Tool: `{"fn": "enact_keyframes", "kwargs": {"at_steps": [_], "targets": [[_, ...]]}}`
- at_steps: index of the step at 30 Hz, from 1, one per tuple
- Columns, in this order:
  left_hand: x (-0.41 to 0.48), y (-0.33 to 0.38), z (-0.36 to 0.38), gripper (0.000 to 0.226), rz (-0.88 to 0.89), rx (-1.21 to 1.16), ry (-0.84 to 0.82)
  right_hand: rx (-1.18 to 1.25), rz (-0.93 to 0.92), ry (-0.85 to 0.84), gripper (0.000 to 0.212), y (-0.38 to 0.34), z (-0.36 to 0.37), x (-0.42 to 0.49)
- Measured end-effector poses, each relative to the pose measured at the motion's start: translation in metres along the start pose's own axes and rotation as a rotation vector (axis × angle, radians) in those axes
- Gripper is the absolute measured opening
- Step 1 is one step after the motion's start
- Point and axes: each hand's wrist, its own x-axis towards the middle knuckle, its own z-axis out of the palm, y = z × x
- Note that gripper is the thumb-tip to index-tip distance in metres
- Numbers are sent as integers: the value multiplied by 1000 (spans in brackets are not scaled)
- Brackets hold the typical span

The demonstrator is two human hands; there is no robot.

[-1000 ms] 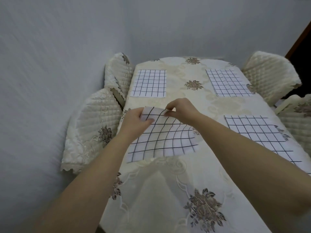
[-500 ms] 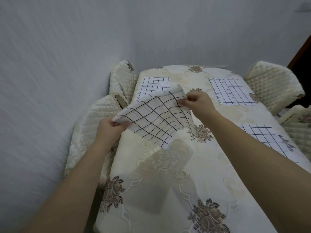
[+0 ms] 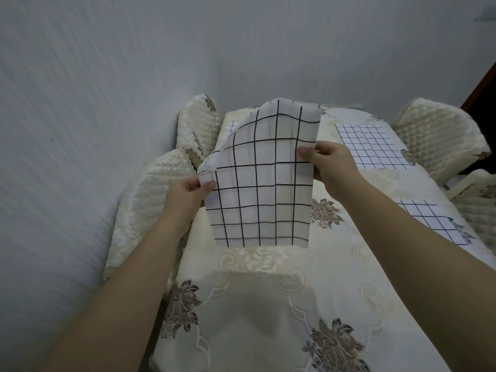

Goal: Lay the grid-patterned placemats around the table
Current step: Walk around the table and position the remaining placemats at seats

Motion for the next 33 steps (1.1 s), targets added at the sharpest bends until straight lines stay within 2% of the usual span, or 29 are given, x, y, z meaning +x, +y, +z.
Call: {"fn": "enact_keyframes", "kwargs": {"at_steps": [11, 14, 18, 24, 26, 30, 33], "targets": [[31, -15, -7, 17, -111, -14, -37, 16, 159, 113, 10, 41, 8, 23], [43, -33, -10, 10, -199, -21, -31, -14, 235, 132, 15, 67, 14, 35], [53, -63, -13, 16, -307, 42, -13, -58, 349, 136, 17, 111, 20, 47], [66, -107, -19, 14, -363, 118, -15, -98, 441, 129, 15, 167, 27, 59], [73, -122, -23, 21, -402, 129, -9, -118, 459, 121, 13, 180, 30, 65], [94, -172, -37, 57, -431, 194, -45, -186, 501, 123, 17, 200, 32, 76], [98, -175, -37, 56, -437, 206, -45, -233, 512, 129, 23, 210, 36, 83]]}}
